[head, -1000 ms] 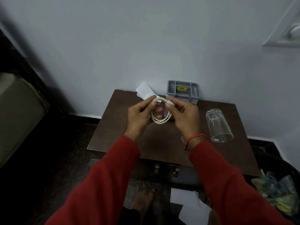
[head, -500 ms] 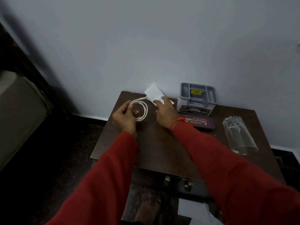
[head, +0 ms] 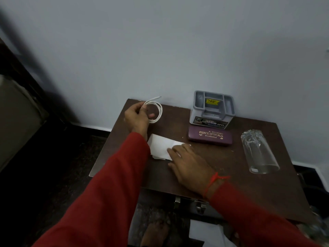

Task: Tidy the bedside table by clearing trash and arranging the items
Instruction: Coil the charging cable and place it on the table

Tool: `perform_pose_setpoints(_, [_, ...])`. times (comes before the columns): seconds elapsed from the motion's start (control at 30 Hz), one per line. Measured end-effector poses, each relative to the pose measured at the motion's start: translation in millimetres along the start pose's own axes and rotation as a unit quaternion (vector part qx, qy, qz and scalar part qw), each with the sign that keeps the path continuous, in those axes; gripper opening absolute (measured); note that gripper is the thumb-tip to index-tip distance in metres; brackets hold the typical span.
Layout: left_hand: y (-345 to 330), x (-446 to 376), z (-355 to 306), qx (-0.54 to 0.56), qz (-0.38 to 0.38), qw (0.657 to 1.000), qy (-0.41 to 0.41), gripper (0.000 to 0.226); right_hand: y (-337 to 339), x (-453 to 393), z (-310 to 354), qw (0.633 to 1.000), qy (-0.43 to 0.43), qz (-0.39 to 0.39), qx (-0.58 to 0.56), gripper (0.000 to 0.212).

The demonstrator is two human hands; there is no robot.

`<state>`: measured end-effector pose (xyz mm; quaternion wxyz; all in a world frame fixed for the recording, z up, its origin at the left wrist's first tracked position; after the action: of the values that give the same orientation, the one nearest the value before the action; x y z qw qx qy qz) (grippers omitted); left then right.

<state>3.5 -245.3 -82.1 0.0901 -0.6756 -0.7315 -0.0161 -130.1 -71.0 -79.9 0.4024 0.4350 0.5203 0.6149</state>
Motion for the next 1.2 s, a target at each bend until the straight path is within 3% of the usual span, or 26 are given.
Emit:
perform_pose_setpoints(0.17, [-34,-2,-2,-0.105,0.012,0.994,-0.027,0.015,5,23,-11,1.000,0.012,0.006,-0.020,0.042])
perform_pose_setpoints(0.3, [-44,-3,7,-0.264,0.006,0.964,-0.026,0.023,16,31,-22,0.997,0.027,-0.039,-0.067,0.038])
perform_pose_setpoints(0.43, [-38,-9,5,-0.311,0.018,0.950,-0.011,0.025,20,32,-31,0.994,0.027,-0.060,-0.088,0.037])
perform_pose_setpoints(0.6, [-41,-9,8,-0.395,0.017,0.917,-0.054,0.024,19,29,-37,0.993,0.023,-0.064,-0.096,0.036])
perform_pose_setpoints(0.77, [-39,-14,11,-0.443,0.011,0.894,-0.070,0.024,20,28,-37,0.993,0.024,-0.065,-0.097,0.035])
perform_pose_setpoints(0.9, [-32,-17,10,-0.433,0.003,0.898,-0.078,0.024,21,29,-37,0.993,0.022,-0.059,-0.102,0.035])
perform_pose_setpoints(1.0, [-30,-19,9,-0.427,0.011,0.902,-0.065,0.025,22,29,-36,0.993,0.019,-0.061,-0.098,0.035])
perform_pose_setpoints(1.2, [-31,-25,6,-0.479,0.032,0.877,-0.023,0.023,24,28,-34,0.994,0.014,-0.062,-0.089,0.034])
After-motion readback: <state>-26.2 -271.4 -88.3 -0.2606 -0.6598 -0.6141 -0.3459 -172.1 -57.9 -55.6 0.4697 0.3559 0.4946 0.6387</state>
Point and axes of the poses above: each hand's wrist, its own x-axis away from the middle knuckle, its own y-axis out of the back of the hand, z = x × y, the point moved 1 cm from there along -x, towards the middle knuckle, and after that the axes turned 13 degrees about z, right-handed, at the moved point
